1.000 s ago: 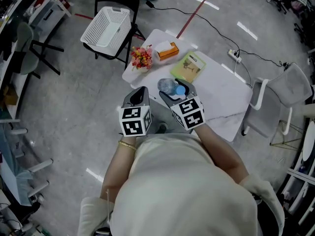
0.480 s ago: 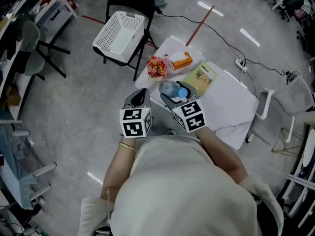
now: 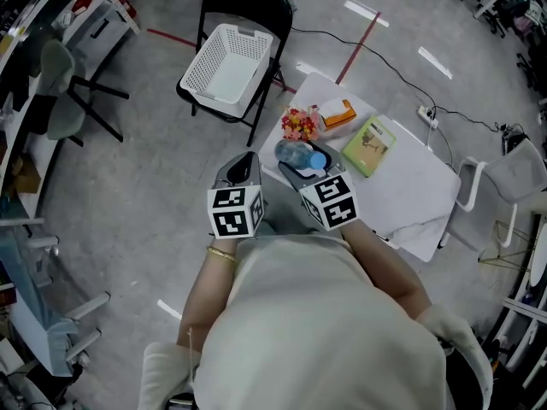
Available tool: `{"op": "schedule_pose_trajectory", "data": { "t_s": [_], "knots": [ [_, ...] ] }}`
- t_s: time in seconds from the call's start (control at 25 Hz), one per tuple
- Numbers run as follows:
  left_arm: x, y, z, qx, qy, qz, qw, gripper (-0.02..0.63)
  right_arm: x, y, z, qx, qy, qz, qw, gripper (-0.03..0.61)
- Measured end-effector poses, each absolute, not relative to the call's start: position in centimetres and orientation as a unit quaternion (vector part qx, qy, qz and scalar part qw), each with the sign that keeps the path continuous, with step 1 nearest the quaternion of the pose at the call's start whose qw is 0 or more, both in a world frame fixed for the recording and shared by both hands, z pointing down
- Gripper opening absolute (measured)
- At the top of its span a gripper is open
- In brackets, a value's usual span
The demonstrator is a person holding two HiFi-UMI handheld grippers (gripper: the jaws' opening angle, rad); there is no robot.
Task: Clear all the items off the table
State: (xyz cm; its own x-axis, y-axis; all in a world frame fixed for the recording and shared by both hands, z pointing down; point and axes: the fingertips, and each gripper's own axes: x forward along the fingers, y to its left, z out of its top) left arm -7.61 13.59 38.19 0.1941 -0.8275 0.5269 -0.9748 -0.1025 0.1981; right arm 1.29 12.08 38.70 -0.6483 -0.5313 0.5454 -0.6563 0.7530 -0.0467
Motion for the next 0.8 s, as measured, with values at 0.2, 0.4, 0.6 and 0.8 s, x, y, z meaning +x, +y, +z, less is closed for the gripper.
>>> {"op": "schedule_pose_trajectory", "data": {
  "t_s": [0.2, 0.4, 0.6, 0.8],
  "knots": [
    [-11.7, 12.6, 38.1, 0.731, -0.614, 0.145, 0.26, 0.009, -2.6, 11.3, 38.6, 0.337, -0.897, 0.126, 0.257, 0.318],
    [-15.2, 12.1, 38.0, 0.734, -0.61, 0.144, 0.261, 0.009, -6.0, 10.6, 38.8, 0.342, -0.895, 0.129, 0.257, 0.318],
    [-17.9, 11.7, 38.3, 0.734, -0.609, 0.144, 0.264, 0.009, -8.8, 10.0, 39.1, 0.343, -0.893, 0.131, 0.259, 0.318],
    [-20.5, 11.4, 38.5, 0.732, -0.61, 0.14, 0.269, 0.009, -11.4, 9.4, 39.3, 0.341, -0.893, 0.132, 0.261, 0.318]
  ]
}}
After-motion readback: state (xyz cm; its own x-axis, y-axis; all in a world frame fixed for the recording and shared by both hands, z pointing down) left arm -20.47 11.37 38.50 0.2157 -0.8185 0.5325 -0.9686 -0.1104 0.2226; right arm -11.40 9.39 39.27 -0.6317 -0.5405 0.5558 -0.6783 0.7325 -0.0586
